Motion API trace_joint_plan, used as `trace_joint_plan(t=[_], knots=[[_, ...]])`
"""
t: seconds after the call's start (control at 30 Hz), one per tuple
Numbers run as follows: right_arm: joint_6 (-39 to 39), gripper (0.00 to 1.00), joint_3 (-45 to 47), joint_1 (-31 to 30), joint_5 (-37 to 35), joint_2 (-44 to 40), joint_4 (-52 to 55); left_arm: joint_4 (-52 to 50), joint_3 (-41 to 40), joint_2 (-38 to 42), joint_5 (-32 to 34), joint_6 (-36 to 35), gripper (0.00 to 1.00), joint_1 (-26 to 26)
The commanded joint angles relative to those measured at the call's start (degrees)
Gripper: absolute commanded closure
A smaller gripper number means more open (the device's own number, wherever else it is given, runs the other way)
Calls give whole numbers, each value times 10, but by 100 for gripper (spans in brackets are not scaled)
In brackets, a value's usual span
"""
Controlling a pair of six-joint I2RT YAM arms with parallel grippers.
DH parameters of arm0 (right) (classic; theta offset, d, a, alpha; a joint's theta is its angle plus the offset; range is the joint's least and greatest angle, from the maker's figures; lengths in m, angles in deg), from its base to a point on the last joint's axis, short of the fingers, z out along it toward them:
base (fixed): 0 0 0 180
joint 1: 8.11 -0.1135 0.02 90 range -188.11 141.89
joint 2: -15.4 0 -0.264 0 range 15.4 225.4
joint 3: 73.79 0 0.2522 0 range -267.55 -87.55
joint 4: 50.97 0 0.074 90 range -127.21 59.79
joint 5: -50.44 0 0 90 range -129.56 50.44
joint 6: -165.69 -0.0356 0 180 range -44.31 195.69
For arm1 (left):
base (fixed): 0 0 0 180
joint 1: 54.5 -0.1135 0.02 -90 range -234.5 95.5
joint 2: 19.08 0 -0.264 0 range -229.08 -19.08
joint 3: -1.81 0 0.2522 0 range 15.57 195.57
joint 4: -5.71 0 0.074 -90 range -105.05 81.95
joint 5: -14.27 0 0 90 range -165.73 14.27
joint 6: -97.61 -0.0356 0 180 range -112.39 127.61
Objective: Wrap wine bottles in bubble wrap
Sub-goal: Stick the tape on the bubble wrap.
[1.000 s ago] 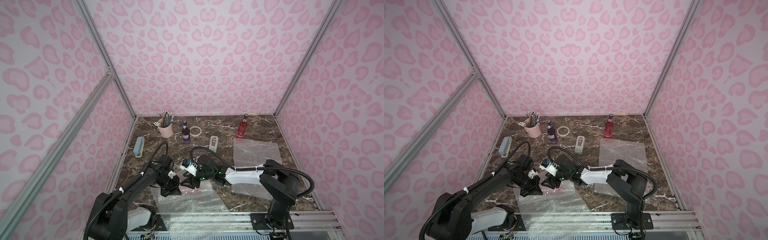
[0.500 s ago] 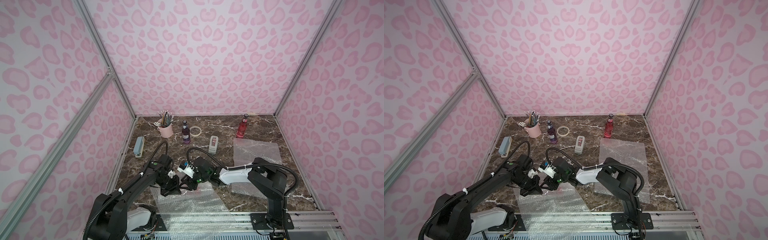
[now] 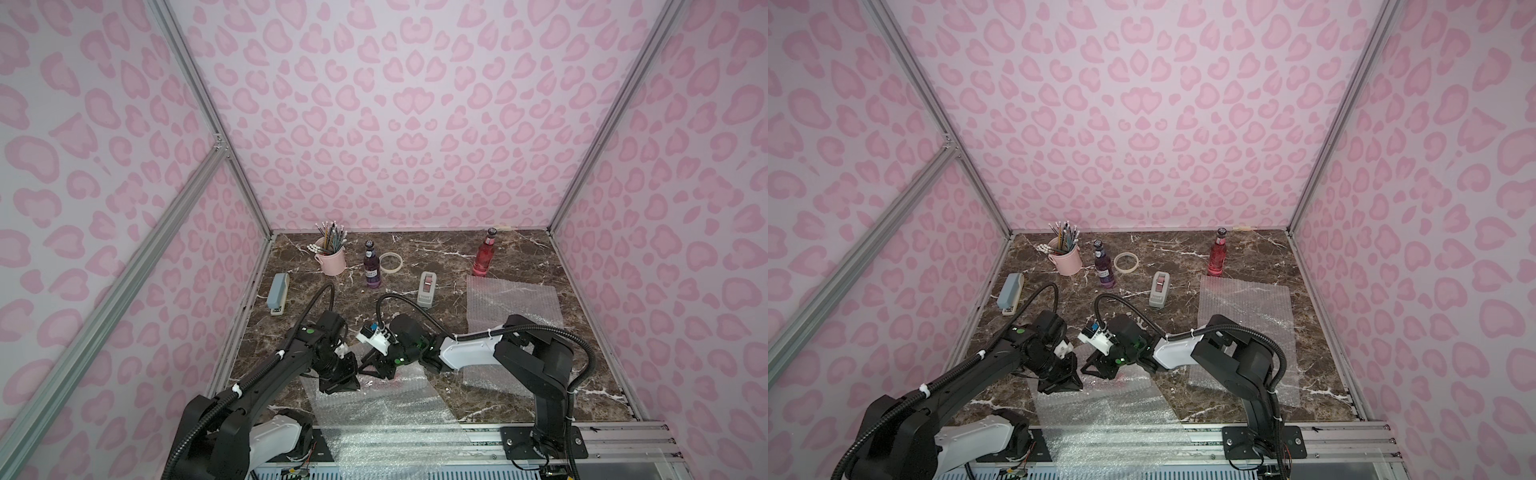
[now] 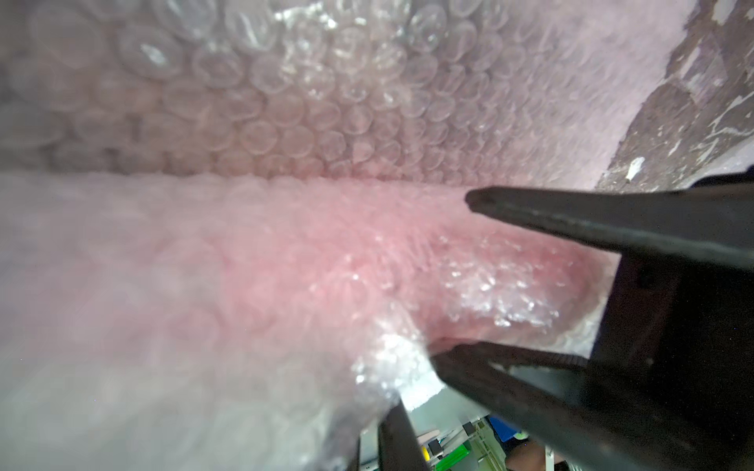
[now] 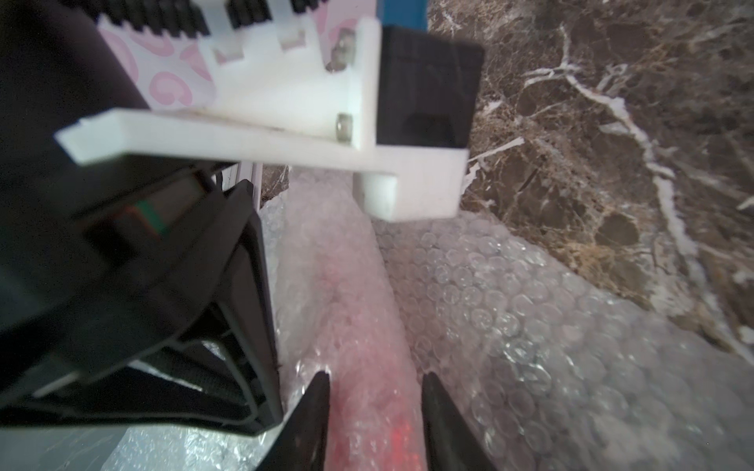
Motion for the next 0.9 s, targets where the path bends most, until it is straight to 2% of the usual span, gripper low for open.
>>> trace_joint_plan(t=[0.0,0.1,0.37,0.43,0.5,0.57,0.63,0.73,0.87], knots=[[16,62,6,-3,-26,11,68,-25,2,2,26,6,86,0],[24,62,1,-10,-27,12,75,-47,18,8,34,0,83,1],[30,62,-1,-14,-27,10,73,-181,123,37,122,-31,71,1],[29,63,0,-15,-25,10,71,-195,146,39,133,-32,71,1],[27,63,3,-14,-21,10,67,-164,140,47,96,-17,73,1],[24,63,5,-14,-18,9,64,-93,102,60,38,15,76,2],[21,64,5,-14,-16,6,61,-33,64,66,8,47,81,7],[14,65,10,-14,-14,5,54,-3,47,60,5,57,88,24],[11,65,12,-13,-13,7,52,38,20,47,-3,67,92,36]])
